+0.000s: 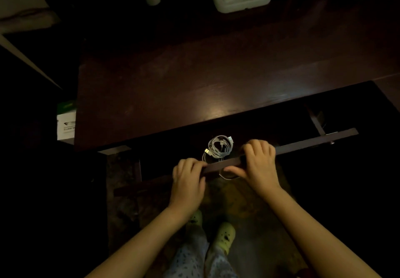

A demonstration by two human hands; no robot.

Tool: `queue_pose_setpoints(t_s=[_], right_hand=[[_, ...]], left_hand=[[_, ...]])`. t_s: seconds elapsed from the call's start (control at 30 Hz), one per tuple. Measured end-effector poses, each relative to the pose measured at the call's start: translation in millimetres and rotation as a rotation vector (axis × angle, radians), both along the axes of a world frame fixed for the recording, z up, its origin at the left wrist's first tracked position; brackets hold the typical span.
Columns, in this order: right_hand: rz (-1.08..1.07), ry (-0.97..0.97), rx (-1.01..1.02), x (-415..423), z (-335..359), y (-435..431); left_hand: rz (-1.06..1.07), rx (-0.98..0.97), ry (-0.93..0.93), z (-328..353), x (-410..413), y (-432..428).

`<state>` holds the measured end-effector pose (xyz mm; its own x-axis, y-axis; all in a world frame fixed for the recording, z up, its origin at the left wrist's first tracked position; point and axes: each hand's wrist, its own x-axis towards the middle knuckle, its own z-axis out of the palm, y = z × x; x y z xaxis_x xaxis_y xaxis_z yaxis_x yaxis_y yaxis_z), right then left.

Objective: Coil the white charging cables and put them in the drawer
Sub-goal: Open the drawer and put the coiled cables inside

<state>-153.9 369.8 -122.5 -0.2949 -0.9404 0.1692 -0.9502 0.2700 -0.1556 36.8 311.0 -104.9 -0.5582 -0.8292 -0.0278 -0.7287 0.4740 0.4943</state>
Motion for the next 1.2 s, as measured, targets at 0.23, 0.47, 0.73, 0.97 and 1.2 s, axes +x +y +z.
queue_pose_setpoints(t_s=[0.23, 0.47, 0.73, 0.97, 1.2], right_hand=[[-0.361, -0.239, -0.088, 24.9, 0.3, -8.8], [-0.597, -0.647, -0.055, 27.9, 7.0, -31.6], [-0.66, -0.957, -0.043, 1.6, -7.9, -57.7], [-0.687, -0.941, -0.082, -8.9, -17.5, -84.0], [-0.676, -0.881, -0.07, -15.8, -21.4, -104.9]], left_hand=[[0.39, 0.318, 0.162, -20.0, -9.4, 9.9], [1.309, 1.214, 1.133, 5.5, -40.1, -42.6], [1.331, 1.3, 1.435, 3.3, -40.3, -57.9], [1.341, 1.261, 1.516, -2.4, -56.2, -74.5], [1.37, 1.257, 1.489, -12.8, -66.7, -94.3]])
